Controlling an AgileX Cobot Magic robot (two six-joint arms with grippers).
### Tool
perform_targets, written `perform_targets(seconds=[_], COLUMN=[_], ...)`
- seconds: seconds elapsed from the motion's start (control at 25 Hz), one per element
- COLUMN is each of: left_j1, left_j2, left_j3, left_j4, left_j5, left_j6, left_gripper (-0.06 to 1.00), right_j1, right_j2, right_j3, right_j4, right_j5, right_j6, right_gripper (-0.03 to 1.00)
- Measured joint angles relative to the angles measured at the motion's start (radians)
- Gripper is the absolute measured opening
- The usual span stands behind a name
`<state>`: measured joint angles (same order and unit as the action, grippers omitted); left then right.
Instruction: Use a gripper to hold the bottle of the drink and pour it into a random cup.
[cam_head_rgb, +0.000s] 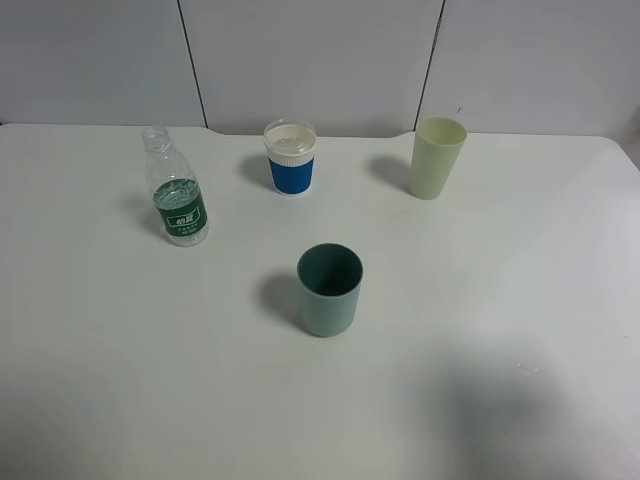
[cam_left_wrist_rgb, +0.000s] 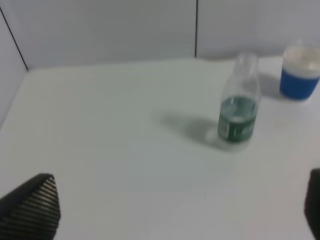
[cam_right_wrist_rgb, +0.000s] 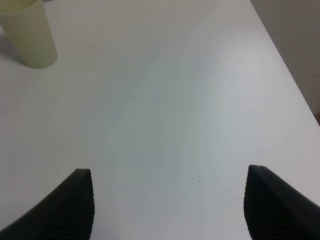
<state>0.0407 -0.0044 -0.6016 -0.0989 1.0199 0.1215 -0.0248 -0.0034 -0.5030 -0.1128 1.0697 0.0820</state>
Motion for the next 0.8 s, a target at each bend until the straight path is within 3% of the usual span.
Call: perform_targets(seconds=[0.2,0.8], left_j1=[0.0,0.0], left_j2=[-0.001,-0.001], left_j3=[0.09,0.096], left_j4=[0.001,0.012], left_j5=[0.022,0.034], left_j6=[-0.001,-0.02], left_gripper=[0.99,0.99], right_j1=[0.0,0.0], right_j2=[0.0,0.0], right_j3=[0.0,0.0], right_j4=[0.0,0.0], right_j5=[0.0,0.0], right_j6=[0.0,0.0], right_gripper=[0.63,0.63])
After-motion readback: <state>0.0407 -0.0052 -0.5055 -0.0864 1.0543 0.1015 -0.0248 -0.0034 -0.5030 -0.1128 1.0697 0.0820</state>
